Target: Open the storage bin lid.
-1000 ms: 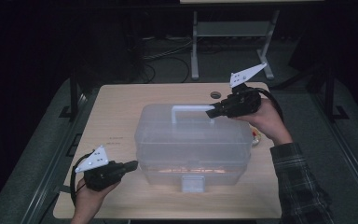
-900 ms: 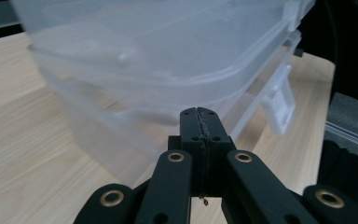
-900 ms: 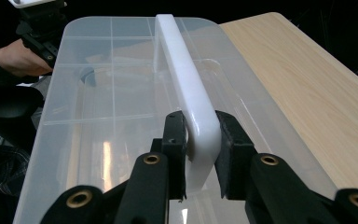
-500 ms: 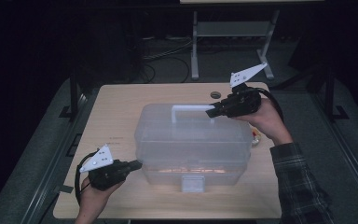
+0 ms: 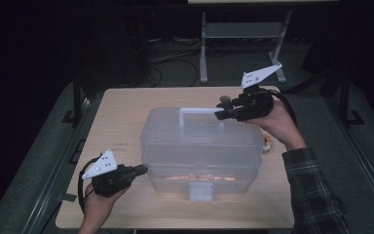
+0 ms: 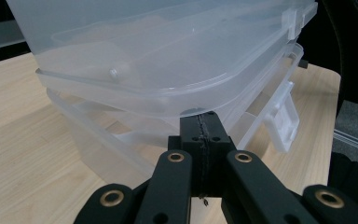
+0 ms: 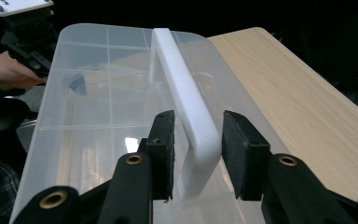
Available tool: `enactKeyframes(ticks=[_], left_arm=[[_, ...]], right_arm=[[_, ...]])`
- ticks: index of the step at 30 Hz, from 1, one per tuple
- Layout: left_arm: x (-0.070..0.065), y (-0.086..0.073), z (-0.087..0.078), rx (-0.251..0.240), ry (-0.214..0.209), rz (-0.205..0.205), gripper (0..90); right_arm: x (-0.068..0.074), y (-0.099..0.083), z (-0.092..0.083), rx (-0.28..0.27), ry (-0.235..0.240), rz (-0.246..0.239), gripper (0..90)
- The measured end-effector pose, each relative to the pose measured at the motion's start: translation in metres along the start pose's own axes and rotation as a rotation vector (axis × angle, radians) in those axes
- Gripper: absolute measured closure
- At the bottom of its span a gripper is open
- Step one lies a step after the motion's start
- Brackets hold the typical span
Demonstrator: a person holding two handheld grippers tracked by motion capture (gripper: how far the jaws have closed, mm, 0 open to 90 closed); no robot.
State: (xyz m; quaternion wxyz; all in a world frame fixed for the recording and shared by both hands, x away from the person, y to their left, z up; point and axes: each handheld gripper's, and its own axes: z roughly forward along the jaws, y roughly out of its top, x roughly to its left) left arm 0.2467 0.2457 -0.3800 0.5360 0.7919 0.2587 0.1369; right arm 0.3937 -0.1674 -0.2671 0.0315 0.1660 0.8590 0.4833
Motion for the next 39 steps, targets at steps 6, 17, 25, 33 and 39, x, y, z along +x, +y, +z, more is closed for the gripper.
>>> enactKeyframes(ticks=[6, 17, 25, 33, 39], left_arm=[[0.003, 0.005, -0.001, -0.024, 0.000, 0.008, 89.9], [0.005, 0.016, -0.001, -0.058, 0.013, 0.040, 89.9], [0.005, 0.024, 0.000, -0.079, 0.016, 0.057, 89.9], [0.008, 0.031, 0.000, -0.099, 0.016, 0.056, 89.9], [0.010, 0.039, -0.002, -0.107, 0.022, 0.072, 89.9]], right_arm=[[-0.001, -0.001, 0.001, 0.012, -0.021, 0.004, 64.9], [-0.004, 0.002, -0.005, 0.000, -0.072, 0.006, 61.1], [-0.005, 0.002, -0.011, -0.016, -0.111, 0.016, 56.6], [-0.005, 0.000, -0.029, -0.065, -0.159, 0.049, 51.9], [-0.007, -0.005, -0.045, -0.086, -0.196, 0.070, 49.5]])
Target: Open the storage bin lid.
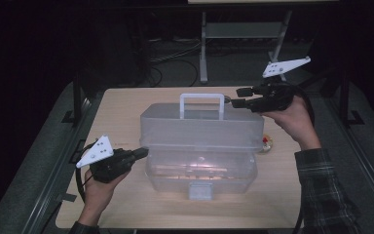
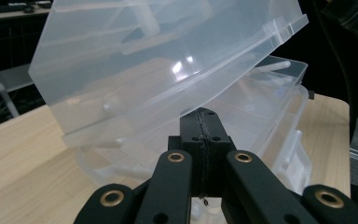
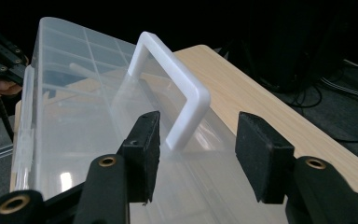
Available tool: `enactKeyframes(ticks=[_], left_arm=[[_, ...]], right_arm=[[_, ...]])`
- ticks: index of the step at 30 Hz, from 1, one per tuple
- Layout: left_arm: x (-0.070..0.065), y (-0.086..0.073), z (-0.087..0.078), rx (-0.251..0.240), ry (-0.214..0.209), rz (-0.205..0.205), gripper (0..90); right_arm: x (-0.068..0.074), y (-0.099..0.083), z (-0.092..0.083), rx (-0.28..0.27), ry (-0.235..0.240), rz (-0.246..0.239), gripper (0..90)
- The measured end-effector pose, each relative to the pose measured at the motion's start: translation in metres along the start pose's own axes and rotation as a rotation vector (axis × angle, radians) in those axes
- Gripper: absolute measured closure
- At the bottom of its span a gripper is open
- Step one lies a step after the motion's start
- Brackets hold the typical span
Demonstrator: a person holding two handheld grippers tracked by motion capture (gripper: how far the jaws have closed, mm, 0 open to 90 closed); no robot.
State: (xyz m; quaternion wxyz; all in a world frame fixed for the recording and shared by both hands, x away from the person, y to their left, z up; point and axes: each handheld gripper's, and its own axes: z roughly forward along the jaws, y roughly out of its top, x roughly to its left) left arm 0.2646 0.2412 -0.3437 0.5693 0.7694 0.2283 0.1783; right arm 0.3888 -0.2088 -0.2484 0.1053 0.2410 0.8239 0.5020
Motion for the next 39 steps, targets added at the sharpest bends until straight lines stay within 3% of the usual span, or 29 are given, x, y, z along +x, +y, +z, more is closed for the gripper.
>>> enactKeyframes(ticks=[10, 28, 39], left_arm=[[0.005, 0.006, 0.002, -0.006, 0.004, -0.002, 89.9], [0.010, 0.012, 0.004, -0.014, 0.005, 0.002, 89.9], [0.010, 0.017, 0.006, -0.020, 0.000, 0.013, 89.9]], right_arm=[[-0.006, -0.011, -0.027, -0.021, -0.068, 0.038, 45.6], [-0.011, -0.057, -0.070, -0.007, -0.190, 0.096, 43.6], [0.004, -0.086, -0.078, 0.010, -0.226, 0.113, 42.7]])
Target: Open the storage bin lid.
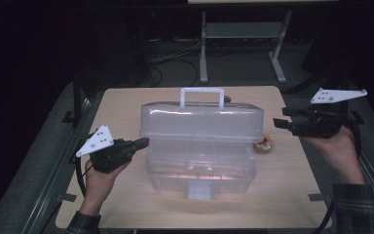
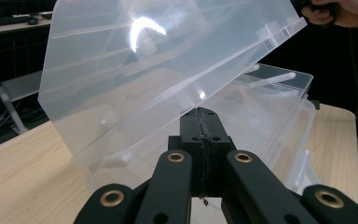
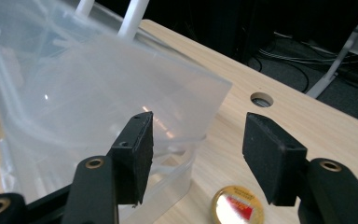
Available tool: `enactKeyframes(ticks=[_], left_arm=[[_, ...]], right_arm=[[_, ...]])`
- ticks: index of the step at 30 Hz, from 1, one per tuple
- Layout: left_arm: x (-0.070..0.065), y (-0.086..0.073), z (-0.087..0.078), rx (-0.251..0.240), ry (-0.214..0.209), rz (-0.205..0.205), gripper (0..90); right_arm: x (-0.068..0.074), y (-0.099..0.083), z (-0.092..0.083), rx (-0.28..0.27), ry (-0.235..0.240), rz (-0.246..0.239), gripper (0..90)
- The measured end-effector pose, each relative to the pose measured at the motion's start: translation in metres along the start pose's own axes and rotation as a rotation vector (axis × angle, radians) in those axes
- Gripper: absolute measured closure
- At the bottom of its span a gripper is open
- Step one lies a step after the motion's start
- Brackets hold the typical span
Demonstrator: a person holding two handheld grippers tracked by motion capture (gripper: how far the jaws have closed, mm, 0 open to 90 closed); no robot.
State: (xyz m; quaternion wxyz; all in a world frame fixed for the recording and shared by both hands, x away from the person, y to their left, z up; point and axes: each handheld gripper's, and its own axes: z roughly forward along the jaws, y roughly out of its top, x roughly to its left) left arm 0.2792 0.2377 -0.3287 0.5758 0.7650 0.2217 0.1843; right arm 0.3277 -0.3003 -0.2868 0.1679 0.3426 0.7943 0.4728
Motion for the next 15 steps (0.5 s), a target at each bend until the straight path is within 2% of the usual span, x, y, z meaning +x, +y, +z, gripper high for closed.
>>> enactKeyframes(ticks=[8, 15], left_arm=[[0.002, 0.002, 0.001, 0.000, 0.003, 0.001, 89.9], [0.004, 0.004, 0.002, -0.004, 0.000, -0.003, 89.9]], right_arm=[[0.016, -0.024, 0.005, 0.013, 0.016, 0.005, 42.0], [0.030, -0.034, 0.009, 0.018, 0.035, 0.000, 41.5]])
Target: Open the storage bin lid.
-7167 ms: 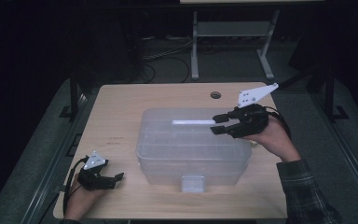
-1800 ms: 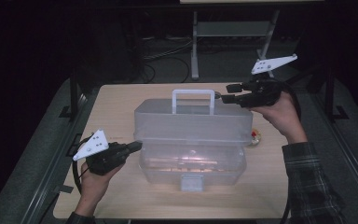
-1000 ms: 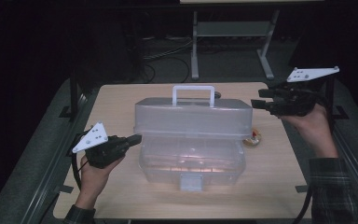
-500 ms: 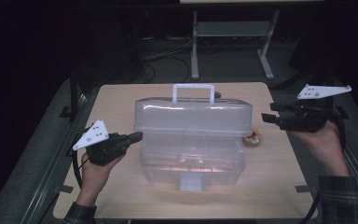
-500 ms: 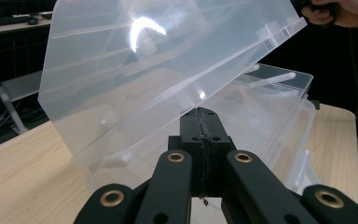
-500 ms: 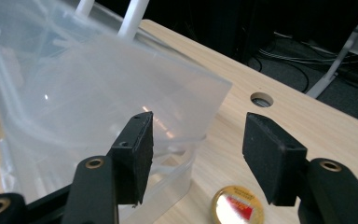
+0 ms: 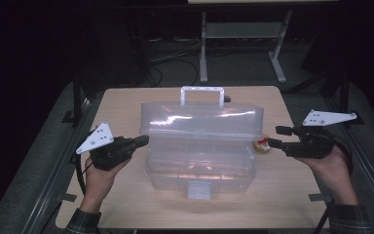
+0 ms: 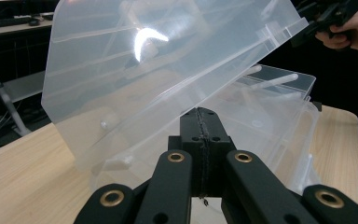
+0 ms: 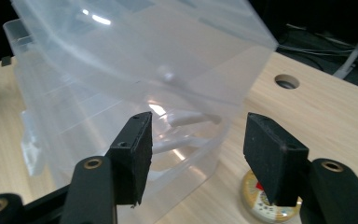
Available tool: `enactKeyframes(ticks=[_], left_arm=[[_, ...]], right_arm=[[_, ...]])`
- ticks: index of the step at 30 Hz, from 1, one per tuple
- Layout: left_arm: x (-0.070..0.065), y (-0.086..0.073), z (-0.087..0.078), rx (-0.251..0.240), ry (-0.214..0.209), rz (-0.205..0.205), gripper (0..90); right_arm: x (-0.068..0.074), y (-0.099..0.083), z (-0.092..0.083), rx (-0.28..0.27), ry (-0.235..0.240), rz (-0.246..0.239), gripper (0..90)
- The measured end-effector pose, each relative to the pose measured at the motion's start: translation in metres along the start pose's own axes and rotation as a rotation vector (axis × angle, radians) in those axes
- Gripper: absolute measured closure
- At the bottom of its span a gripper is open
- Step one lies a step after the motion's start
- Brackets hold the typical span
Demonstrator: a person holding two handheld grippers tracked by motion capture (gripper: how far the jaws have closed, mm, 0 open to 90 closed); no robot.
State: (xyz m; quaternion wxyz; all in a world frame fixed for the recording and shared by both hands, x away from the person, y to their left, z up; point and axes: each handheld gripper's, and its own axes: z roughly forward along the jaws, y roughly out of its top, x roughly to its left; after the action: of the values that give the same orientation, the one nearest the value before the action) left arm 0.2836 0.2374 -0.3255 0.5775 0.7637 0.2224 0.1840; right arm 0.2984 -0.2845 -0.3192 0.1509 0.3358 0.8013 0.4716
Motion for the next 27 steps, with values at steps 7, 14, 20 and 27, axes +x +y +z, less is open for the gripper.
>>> enactKeyframes(ticks=[7, 14, 20, 27], left_arm=[[0.001, 0.001, 0.000, 0.001, 0.000, 0.005, 89.9], [0.003, 0.003, 0.001, 0.004, -0.006, 0.004, 89.9], [0.007, 0.008, 0.002, 0.006, -0.007, 0.002, 89.9], [0.011, 0.014, 0.004, 0.005, -0.003, 0.007, 89.9]], right_arm=[[0.013, 0.004, 0.012, -0.009, 0.023, -0.020, 41.3], [0.016, 0.012, 0.019, -0.031, 0.027, -0.025, 41.9], [0.016, 0.017, 0.019, -0.036, 0.012, -0.030, 42.9], [0.017, 0.023, 0.019, -0.052, -0.004, -0.045, 46.0]])
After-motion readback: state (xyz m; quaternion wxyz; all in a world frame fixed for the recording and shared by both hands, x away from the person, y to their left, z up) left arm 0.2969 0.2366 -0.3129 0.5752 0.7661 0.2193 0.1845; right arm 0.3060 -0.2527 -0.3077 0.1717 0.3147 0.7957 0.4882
